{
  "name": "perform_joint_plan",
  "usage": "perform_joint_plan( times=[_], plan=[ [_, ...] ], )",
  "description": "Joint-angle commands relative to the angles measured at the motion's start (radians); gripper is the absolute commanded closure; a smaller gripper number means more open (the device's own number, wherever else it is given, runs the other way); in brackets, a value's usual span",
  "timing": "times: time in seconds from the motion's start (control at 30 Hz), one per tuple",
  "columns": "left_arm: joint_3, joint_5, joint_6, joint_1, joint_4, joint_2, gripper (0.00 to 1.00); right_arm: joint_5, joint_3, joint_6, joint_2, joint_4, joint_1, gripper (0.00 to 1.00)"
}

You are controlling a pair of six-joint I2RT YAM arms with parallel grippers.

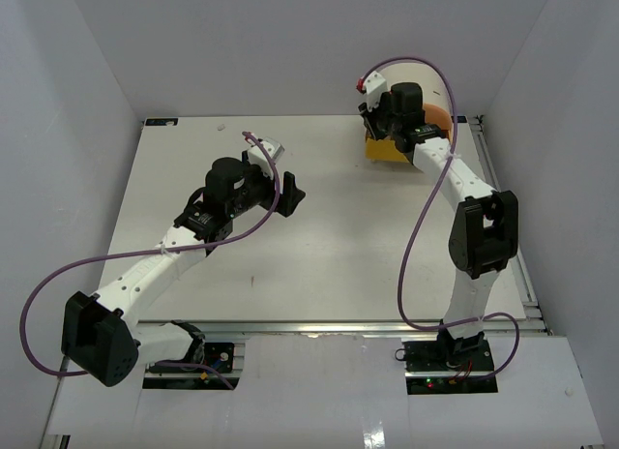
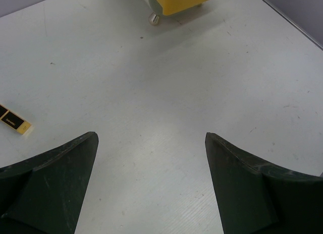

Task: Organize the makeup

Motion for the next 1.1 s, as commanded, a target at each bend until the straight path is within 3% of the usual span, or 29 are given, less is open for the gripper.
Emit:
perform_joint_plan(
  times=[0.0, 0.27, 0.37, 0.43, 0.53, 0.63, 0.73, 0.83, 1.0, 1.07],
  plan=[
    [-0.003, 0.01, 0.003, 0.005, 0.006, -0.011, 0.02, 0.075, -0.004, -0.02, -0.052, -0.016, -0.039, 0.7],
    [-0.003, 0.02, 0.0, 0.005, 0.006, -0.015, 0.02, 0.058, -0.073, -0.037, -0.114, -0.018, -0.07, 0.69],
    [-0.003, 0.017, 0.002, 0.005, 0.008, -0.018, 0.02, -0.066, -0.107, -0.07, -0.157, -0.018, -0.076, 0.62],
    [-0.006, 0.018, 0.002, 0.005, 0.009, -0.021, 0.02, -0.321, -0.156, -0.158, -0.254, -0.04, -0.077, 0.47],
    [-0.006, 0.023, 0.001, 0.005, 0.011, -0.021, 0.02, -0.519, -0.21, -0.321, -0.342, -0.121, -0.077, 0.4],
    [-0.006, 0.035, -0.005, 0.005, 0.015, -0.01, 0.02, -0.555, -0.271, -0.396, -0.4, -0.18, -0.079, 0.43],
    [-0.006, 0.072, -0.022, 0.01, 0.034, 0.011, 0.02, -0.542, -0.348, -0.431, -0.438, -0.212, -0.082, 0.54],
    [0.028, 0.154, -0.08, 0.026, 0.052, 0.071, 0.02, -0.582, -0.446, -0.398, -0.486, -0.197, -0.104, 0.62],
    [0.185, 0.254, -0.16, 0.03, 0.053, 0.17, 0.02, -0.518, -0.599, -0.11, -0.584, 0.016, -0.144, 0.66],
    [0.288, 0.286, -0.194, 0.03, 0.055, 0.244, 0.02, -0.48, -0.698, 0.086, -0.639, 0.142, -0.179, 0.66]
  ],
)
